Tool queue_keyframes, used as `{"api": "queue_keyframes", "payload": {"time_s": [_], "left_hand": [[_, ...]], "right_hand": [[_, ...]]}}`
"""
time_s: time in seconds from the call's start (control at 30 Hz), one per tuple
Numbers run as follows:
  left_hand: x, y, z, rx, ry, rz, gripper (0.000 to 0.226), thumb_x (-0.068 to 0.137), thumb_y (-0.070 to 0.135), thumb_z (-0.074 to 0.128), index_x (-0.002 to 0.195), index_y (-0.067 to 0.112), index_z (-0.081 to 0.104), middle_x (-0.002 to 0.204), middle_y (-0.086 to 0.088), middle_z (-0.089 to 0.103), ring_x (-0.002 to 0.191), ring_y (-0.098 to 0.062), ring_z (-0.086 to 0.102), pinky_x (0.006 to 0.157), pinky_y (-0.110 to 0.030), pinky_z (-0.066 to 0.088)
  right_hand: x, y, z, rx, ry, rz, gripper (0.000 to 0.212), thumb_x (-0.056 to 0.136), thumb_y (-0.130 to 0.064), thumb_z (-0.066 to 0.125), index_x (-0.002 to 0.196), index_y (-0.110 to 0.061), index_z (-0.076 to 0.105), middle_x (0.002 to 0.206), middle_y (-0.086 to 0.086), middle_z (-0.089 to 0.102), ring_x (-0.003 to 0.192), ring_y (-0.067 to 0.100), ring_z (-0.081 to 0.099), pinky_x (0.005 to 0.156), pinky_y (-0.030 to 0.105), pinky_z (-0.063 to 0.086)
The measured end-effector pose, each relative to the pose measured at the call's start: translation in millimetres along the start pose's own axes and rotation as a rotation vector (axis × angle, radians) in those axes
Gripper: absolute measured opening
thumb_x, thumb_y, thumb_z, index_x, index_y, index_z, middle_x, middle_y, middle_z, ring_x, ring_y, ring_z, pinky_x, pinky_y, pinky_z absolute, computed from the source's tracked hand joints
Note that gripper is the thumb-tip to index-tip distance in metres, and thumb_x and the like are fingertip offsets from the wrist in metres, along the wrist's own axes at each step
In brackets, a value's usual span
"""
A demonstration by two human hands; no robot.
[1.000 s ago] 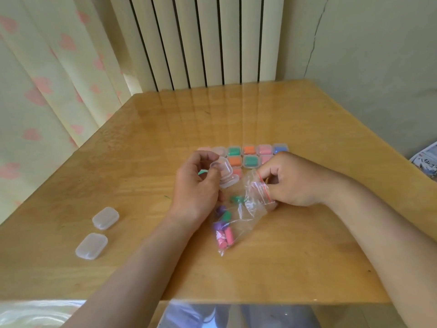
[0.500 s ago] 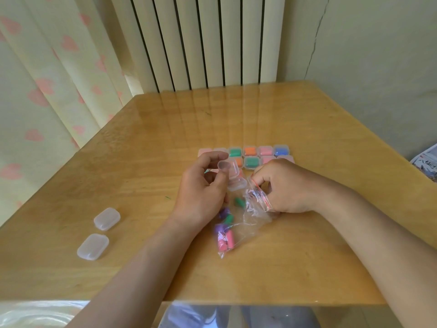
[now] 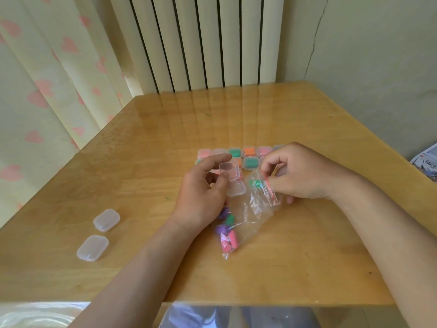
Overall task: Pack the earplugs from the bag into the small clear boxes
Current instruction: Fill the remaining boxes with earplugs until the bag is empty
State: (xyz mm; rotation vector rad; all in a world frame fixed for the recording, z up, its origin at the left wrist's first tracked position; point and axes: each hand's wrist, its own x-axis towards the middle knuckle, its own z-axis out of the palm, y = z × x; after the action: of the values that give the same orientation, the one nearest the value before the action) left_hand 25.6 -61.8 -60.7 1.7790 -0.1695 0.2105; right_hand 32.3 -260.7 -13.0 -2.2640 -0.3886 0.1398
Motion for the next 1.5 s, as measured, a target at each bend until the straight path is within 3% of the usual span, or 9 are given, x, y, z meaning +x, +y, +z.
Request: {"api": "queue_keyframes", "payload": {"time_s": [0.17, 0.4, 0.63, 0.73, 0.83, 1.0, 1.23, 1.37, 1.5], "left_hand": [[-1.0, 0.6, 0.1, 0.007, -0.032, 0.005, 0.035, 0.098, 0.003, 0.053, 0.113, 0.031, 0.068, 0.103, -0.001, 0.069, 0.048, -0.013, 0.053, 0.04, -0.028, 0.049], [-0.8, -0.4, -0.7, 0.05, -0.063, 0.043, 0.042, 0.097, 0.003, 0.055, 0.109, 0.041, 0.067, 0.106, 0.009, 0.069, 0.078, -0.023, 0.063, 0.055, -0.03, 0.056], [-0.6, -0.1, -1.6, 0.076, -0.102, 0.052, 0.04, 0.096, 0.001, 0.055, 0.115, 0.034, 0.069, 0.109, 0.007, 0.07, 0.076, -0.016, 0.064, 0.058, -0.021, 0.052], [-1.2, 2.0, -0.7, 0.046, -0.093, 0.044, 0.038, 0.097, 0.002, 0.054, 0.114, 0.032, 0.069, 0.108, 0.005, 0.071, 0.069, -0.019, 0.064, 0.054, -0.024, 0.053], [-2.4, 7.7, -0.6, -0.06, -0.091, -0.005, 0.036, 0.099, 0.001, 0.051, 0.111, 0.028, 0.072, 0.099, -0.001, 0.072, 0.055, -0.013, 0.061, 0.047, -0.026, 0.053], [-3.0, 15.7, -2.6, -0.169, -0.09, -0.032, 0.038, 0.097, -0.003, 0.048, 0.108, 0.024, 0.072, 0.108, -0.004, 0.073, 0.078, -0.005, 0.067, 0.061, -0.017, 0.052], [-4.0, 14.0, -3.4, -0.151, -0.109, -0.01, 0.033, 0.095, -0.002, 0.056, 0.11, 0.022, 0.072, 0.106, -0.005, 0.074, 0.082, -0.009, 0.068, 0.066, -0.017, 0.055], [-3.5, 9.9, -2.4, -0.153, -0.12, 0.006, 0.026, 0.089, 0.008, 0.067, 0.108, 0.025, 0.073, 0.104, -0.007, 0.075, 0.081, -0.019, 0.068, 0.075, -0.035, 0.06], [-2.2, 7.3, -1.6, -0.142, -0.094, 0.018, 0.03, 0.082, 0.012, 0.069, 0.102, 0.033, 0.074, 0.101, -0.004, 0.074, 0.07, -0.018, 0.053, 0.07, -0.036, 0.056]], "right_hand": [[4.5, 1.7, -4.4, 0.149, 0.18, -0.051, 0.009, 0.075, -0.011, 0.057, 0.073, -0.005, 0.064, 0.075, 0.011, 0.066, 0.059, 0.022, 0.072, 0.041, 0.033, 0.047], [11.4, 6.2, -2.9, 0.136, 0.452, -0.129, 0.014, 0.078, -0.009, 0.058, 0.067, -0.015, 0.064, 0.052, -0.011, 0.059, 0.051, 0.01, 0.054, 0.046, 0.017, 0.038], [14.2, 5.9, -5.9, 0.228, 0.692, -0.152, 0.011, 0.076, -0.018, 0.058, 0.068, -0.023, 0.064, 0.056, -0.015, 0.058, 0.056, 0.014, 0.057, 0.055, 0.034, 0.052], [8.2, 0.5, -3.3, 0.153, 0.566, -0.347, 0.023, 0.084, -0.006, 0.064, 0.074, -0.026, 0.066, 0.07, -0.011, 0.063, 0.063, 0.002, 0.057, 0.06, 0.023, 0.047], [6.5, 1.8, 8.0, -0.021, 0.347, -0.411, 0.011, 0.082, -0.016, 0.065, 0.082, -0.023, 0.073, 0.085, -0.004, 0.067, 0.084, 0.011, 0.066, 0.078, 0.032, 0.053], [7.8, 7.1, 12.7, -0.034, 0.18, -0.38, 0.017, 0.086, -0.011, 0.071, 0.086, -0.027, 0.077, 0.091, -0.005, 0.066, 0.088, 0.011, 0.065, 0.08, 0.026, 0.05], [6.2, 5.0, 16.3, -0.097, 0.15, -0.368, 0.02, 0.087, -0.008, 0.071, 0.093, -0.025, 0.081, 0.088, -0.011, 0.065, 0.088, 0.006, 0.063, 0.08, 0.024, 0.05], [7.2, 6.7, 17.8, -0.131, 0.151, -0.371, 0.018, 0.085, -0.01, 0.075, 0.092, -0.025, 0.081, 0.088, -0.012, 0.065, 0.088, 0.005, 0.063, 0.081, 0.025, 0.05], [8.4, 4.2, 11.7, -0.094, 0.353, -0.306, 0.023, 0.081, -0.001, 0.067, 0.081, -0.022, 0.078, 0.09, -0.008, 0.065, 0.083, 0.007, 0.062, 0.075, 0.019, 0.047]]}}
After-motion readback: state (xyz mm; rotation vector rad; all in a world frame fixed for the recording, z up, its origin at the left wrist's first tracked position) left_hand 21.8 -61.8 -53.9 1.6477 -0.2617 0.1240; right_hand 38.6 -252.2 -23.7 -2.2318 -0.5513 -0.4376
